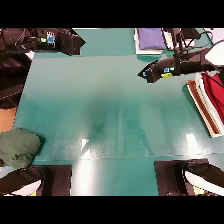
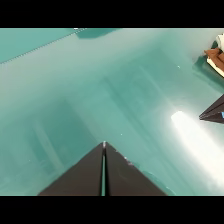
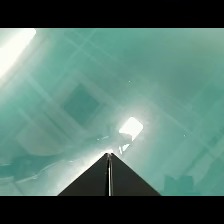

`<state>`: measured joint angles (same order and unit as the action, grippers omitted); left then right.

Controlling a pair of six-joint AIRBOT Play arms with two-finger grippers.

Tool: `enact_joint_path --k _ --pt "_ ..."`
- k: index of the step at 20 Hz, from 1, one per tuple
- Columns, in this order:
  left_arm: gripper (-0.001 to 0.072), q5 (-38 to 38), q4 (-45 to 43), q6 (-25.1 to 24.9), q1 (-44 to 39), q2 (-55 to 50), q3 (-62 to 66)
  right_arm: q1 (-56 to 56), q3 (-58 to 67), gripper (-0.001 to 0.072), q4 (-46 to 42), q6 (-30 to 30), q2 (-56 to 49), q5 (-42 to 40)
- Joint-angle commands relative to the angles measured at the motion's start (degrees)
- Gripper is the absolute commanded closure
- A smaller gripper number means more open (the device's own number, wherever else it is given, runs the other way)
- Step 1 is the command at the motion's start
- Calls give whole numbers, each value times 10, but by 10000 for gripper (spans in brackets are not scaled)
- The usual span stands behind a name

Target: Fold the shirts.

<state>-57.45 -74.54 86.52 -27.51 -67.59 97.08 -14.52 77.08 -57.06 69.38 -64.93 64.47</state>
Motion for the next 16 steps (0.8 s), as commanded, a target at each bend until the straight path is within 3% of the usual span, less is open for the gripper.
enact_joint_path --k 1,16 --pt "686 0 0 0 0 0 0 0 0 695 0 0 0 0" --pt "686 26 -19 1 1 2 0 0 0 695 0 0 0 5"
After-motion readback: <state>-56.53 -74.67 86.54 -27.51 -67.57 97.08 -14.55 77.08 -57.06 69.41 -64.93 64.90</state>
